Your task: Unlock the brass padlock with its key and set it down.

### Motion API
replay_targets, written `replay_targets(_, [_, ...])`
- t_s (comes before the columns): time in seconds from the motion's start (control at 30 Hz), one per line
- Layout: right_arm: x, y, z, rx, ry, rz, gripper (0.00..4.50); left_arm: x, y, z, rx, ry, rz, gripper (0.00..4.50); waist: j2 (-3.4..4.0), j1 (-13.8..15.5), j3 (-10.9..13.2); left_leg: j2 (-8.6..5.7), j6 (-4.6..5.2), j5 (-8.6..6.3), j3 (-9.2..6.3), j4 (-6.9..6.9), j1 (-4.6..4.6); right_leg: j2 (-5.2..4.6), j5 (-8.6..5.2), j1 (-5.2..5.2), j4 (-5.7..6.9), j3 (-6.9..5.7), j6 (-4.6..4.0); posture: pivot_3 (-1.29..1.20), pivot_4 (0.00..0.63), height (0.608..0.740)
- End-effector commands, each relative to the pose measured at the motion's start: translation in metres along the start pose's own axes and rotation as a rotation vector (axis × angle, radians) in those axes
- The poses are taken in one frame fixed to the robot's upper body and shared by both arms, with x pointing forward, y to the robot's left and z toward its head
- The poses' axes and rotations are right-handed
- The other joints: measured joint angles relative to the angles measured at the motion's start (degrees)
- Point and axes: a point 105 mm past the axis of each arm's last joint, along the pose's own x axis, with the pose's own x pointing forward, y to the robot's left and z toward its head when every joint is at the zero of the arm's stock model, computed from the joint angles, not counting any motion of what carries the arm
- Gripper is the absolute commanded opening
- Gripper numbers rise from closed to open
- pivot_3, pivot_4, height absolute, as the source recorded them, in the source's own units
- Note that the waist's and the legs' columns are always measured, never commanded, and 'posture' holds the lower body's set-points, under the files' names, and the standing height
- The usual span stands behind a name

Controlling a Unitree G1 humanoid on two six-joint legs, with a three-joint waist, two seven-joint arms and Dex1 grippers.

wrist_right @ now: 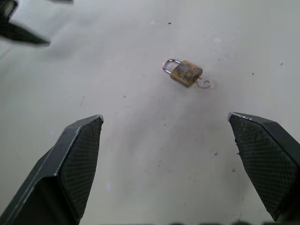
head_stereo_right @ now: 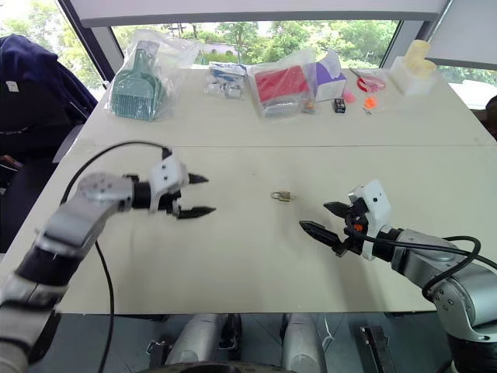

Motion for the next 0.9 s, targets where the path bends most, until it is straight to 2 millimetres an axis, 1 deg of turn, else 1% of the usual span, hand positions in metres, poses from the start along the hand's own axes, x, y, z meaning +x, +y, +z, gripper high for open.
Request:
replay_targets(0.03, [-0.004,0.001,0.011,-0.051,-0.027,-0.022,4.42,0.031,0.007,0.014,0.161,0.014,-0.132,3.94,-0.01,0.67,0.0,0.0,-0.06,0.03,0.02,0.0,0.0,-0.01,0.0,0.01,0.0,0.0,0.0,0.0,0.15,0.735])
replay_targets(0.07, [-0.004,0.001,0.012,-0.056,-0.029,-0.032,4.42,0.042,0.01,0.019,0.189,0.014,-0.155,3.94,-0.01,0.95,0.0,-0.04,-0.2,0.13,0.0,0.02,-0.02,0.0,0.0,0.04,0.01,-0.01,0.01,0.0,0.15,0.735])
replay_targets(0.13, [-0.002,0.002,0.011,-0.06,-0.035,-0.047,4.42,0.064,0.014,0.032,0.17,-0.025,-0.189,3.94,-0.03,0.84,0.01,-0.05,-0.17,0.12,0.03,0.12,-0.05,-0.01,0.01,0.08,-0.03,-0.01,0.01,0.0,0.15,0.735])
replay_targets(0.17, [-0.002,0.003,0.01,-0.062,-0.039,-0.054,4.42,0.076,0.012,0.037,0.155,-0.039,-0.225,3.94,-0.09,0.75,0.03,-0.06,-0.11,0.09,0.03,0.15,-0.05,-0.02,0.01,0.12,-0.05,-0.01,0.01,0.0,0.15,0.735])
replay_targets(0.2, [-0.002,0.004,0.01,-0.063,-0.043,-0.059,4.42,0.083,0.01,0.04,0.147,-0.046,-0.251,3.94,-0.1,0.61,0.04,-0.06,0.01,0.02,0.04,0.19,-0.06,-0.03,0.01,0.14,-0.08,-0.01,0.02,0.0,0.15,0.735])
replay_targets(0.23, [-0.002,0.007,0.009,-0.061,-0.049,-0.066,4.42,0.093,0.007,0.042,0.144,-0.041,-0.282,3.94,-0.11,0.47,0.05,-0.07,0.36,-0.18,0.04,0.22,-0.07,-0.03,0.01,0.16,-0.09,0.0,0.02,0.0,0.15,0.735])
replay_targets(0.27, [-0.002,0.009,0.008,-0.058,-0.056,-0.074,4.42,0.104,0.003,0.042,0.135,-0.029,-0.316,3.94,-0.14,0.44,0.06,-0.07,0.41,-0.21,0.04,0.24,-0.07,-0.04,0.01,0.15,-0.1,0.0,0.02,0.0,0.15,0.735])
replay_targets(0.33, [-0.001,0.011,0.007,-0.038,-0.083,-0.093,4.42,0.12,0.001,0.046,0.116,-0.02,-0.336,3.94,-0.16,0.36,0.08,-0.06,0.42,-0.22,0.03,0.23,-0.06,-0.04,0.01,0.15,-0.09,0.0,0.04,0.0,0.15,0.735])
replay_targets(0.37, [-0.001,0.011,0.007,-0.026,-0.098,-0.103,4.42,0.125,0.001,0.049,0.098,-0.023,-0.333,3.94,-0.19,0.37,0.09,-0.05,0.42,-0.22,0.03,0.23,-0.05,-0.03,0.01,0.13,-0.08,-0.01,0.05,0.0,0.15,0.735])
replay_targets(0.43, [-0.002,0.012,0.005,-0.018,-0.107,-0.122,4.42,0.136,-0.005,0.055,0.071,-0.031,-0.358,3.94,-0.18,0.38,0.09,-0.03,0.42,-0.22,0.02,0.23,-0.05,-0.02,0.02,0.11,-0.05,-0.01,0.06,0.0,0.15,0.735])
replay_targets(0.5, [-0.002,0.013,0.002,-0.015,-0.108,-0.135,4.42,0.143,-0.012,0.057,0.068,-0.027,-0.38,3.94,-0.18,0.38,0.09,-0.02,0.43,-0.22,0.01,0.23,-0.05,-0.02,0.01,0.1,-0.04,-0.01,0.05,0.0,0.15,0.735])
replay_targets(0.57, [-0.001,0.014,0.0,-0.012,-0.11,-0.145,4.42,0.147,-0.017,0.054,0.08,-0.007,-0.397,3.94,-0.18,0.37,0.09,-0.02,0.43,-0.22,0.0,0.23,-0.05,-0.03,0.01,0.1,-0.04,-0.01,0.05,0.0,0.15,0.735])
replay_targets(0.63, [-0.002,0.013,-0.001,-0.012,-0.111,-0.155,4.42,0.15,-0.021,0.05,0.098,0.016,-0.398,3.94,-0.19,0.39,0.09,-0.01,0.43,-0.22,-0.01,0.23,-0.05,-0.03,0.01,0.09,-0.04,-0.01,0.05,0.0,0.15,0.735])
replay_targets(0.73, [-0.001,0.013,-0.001,-0.011,-0.115,-0.165,4.42,0.154,-0.026,0.039,0.096,0.076,-0.408,3.94,-0.18,0.38,0.09,-0.01,0.43,-0.22,-0.01,0.24,-0.05,-0.03,0.01,0.09,-0.03,-0.01,0.05,0.0,0.15,0.735])
replay_targets(0.9, [0.0,0.011,-0.001,-0.013,-0.121,-0.166,4.42,0.156,-0.027,0.027,0.092,0.122,-0.384,3.94,-0.2,0.47,0.07,-0.02,0.44,-0.23,-0.03,0.26,-0.05,-0.04,0.01,0.13,-0.04,-0.01,0.05,0.0,0.15,0.735])
